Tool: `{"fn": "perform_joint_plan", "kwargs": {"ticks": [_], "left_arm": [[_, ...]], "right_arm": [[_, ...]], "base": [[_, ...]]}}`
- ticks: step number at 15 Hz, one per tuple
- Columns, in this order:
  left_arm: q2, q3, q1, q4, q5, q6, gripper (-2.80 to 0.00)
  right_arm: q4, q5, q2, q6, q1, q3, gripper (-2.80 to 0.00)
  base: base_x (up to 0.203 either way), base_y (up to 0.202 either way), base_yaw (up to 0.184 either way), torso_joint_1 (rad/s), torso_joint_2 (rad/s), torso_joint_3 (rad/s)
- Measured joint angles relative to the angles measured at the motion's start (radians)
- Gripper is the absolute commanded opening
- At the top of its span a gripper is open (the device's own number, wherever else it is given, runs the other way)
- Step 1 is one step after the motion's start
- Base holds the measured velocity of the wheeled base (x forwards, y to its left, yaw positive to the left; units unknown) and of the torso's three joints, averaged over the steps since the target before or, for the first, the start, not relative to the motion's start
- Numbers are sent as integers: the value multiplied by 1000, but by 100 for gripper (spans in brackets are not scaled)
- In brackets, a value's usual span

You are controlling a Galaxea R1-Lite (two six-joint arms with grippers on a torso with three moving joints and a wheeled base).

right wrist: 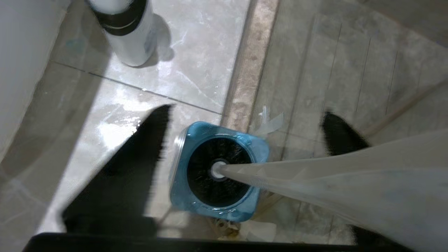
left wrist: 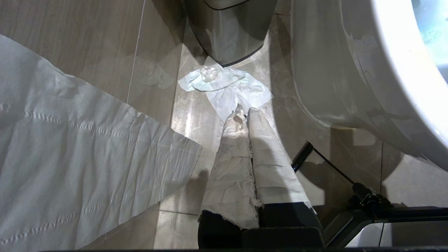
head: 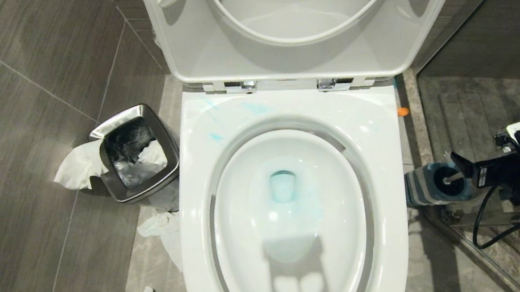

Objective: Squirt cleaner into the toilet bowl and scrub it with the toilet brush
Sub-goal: Scrub the toilet bowl

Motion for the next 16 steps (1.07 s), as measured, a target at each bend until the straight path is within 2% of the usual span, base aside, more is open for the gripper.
{"fn": "perform_joint_plan", "kwargs": {"ticks": [16], "left_arm": [[0, 0, 0, 0, 0, 0, -280]], "right_arm": [[-1, 23, -79, 1, -6, 104, -280]], "base": [[0, 0, 0, 0, 0, 0]]}}
